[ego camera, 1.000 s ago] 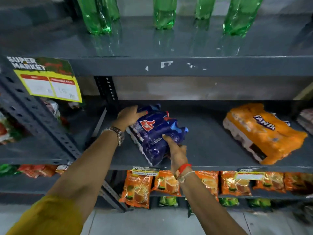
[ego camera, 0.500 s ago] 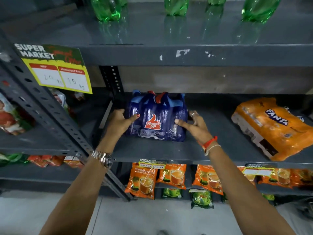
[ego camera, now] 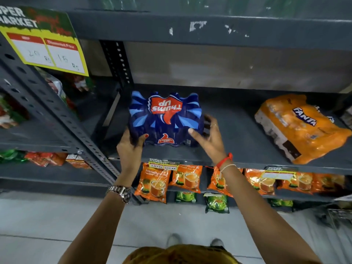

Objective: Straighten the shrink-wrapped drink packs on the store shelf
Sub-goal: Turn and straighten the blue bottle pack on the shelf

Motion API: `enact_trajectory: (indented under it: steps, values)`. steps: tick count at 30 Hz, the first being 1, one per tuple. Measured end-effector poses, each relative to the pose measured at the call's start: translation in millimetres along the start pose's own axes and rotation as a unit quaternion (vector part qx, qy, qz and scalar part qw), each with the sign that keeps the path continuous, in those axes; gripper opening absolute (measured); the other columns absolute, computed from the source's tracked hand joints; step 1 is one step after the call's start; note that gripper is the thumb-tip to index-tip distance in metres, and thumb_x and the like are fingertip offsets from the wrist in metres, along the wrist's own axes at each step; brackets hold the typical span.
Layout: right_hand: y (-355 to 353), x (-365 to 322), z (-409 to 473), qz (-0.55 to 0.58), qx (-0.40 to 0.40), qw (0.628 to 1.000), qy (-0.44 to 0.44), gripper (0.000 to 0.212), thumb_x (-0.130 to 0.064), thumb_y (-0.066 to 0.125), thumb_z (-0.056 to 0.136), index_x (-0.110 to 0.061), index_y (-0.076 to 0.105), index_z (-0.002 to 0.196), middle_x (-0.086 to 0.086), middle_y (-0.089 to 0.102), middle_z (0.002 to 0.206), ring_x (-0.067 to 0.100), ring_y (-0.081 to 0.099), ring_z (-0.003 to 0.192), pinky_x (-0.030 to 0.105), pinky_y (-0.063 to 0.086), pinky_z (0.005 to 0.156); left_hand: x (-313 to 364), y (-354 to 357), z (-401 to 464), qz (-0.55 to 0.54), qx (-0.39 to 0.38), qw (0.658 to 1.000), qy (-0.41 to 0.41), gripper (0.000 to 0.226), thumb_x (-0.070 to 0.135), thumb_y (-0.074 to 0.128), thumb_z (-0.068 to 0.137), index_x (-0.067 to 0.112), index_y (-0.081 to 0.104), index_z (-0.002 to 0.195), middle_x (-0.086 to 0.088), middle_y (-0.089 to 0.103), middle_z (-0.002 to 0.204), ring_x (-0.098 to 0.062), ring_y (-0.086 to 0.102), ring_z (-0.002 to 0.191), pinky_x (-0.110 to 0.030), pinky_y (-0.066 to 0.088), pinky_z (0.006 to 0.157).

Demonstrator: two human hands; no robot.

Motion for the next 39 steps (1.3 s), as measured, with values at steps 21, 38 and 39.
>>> enact_trajectory:
  steps: [21, 38, 39]
  values:
    - [43.9, -0.9, -40.0, 0.119, -0.032, 0.992, 0.036, 0.006, -0.032, 0.048, 0.082, -0.027, 0.044, 0.083, 0.006, 0.04, 0.105, 0.016, 0.047, 0.101, 0.026, 0.046, 0.091, 38.4, 65.5, 18.2, -0.342, -0.241, 0.878, -0.233, 0.046, 0.052, 0.039, 0.09, 0.018, 0.067, 0.104, 0.0, 0.075, 0.097, -0.017, 0.069, 0.091, -0.036, 0.052, 0.092]
    - [30.3, -30.2, 71.3, 0.03, 0.043, 0.994, 0.094, 0.065, -0.041, 0.04, 0.096, -0.007, 0.017, 0.147, 0.013, 0.022, 0.154, 0.025, 0.026, 0.141, 0.036, 0.025, 0.115, 28.8, 28.9, -84.1, -0.322, 0.021, 0.943, -0.076, 0.036, 0.026, 0.054, 0.084, 0.029, 0.035, 0.114, -0.004, 0.04, 0.129, -0.01, 0.048, 0.117, -0.02, 0.05, 0.086]
    - [36.5, -27.9, 77.8, 0.041, 0.01, 0.991, 0.126, 0.071, -0.046, 0.037, 0.095, -0.008, 0.011, 0.149, 0.013, 0.02, 0.156, 0.028, 0.025, 0.144, 0.04, 0.025, 0.116, 29.3, 32.3, -82.3, -0.31, 0.001, 0.948, -0.077, 0.041, 0.029, 0.053, 0.084, 0.029, 0.032, 0.119, -0.003, 0.037, 0.134, -0.011, 0.045, 0.123, -0.019, 0.05, 0.089]
Point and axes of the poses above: each hand's wrist, its own z-axis towards the middle knuckle, its own y-axis out of the palm, x = y × z, the point moved 9 cm from there along z, towards the middle knuckle
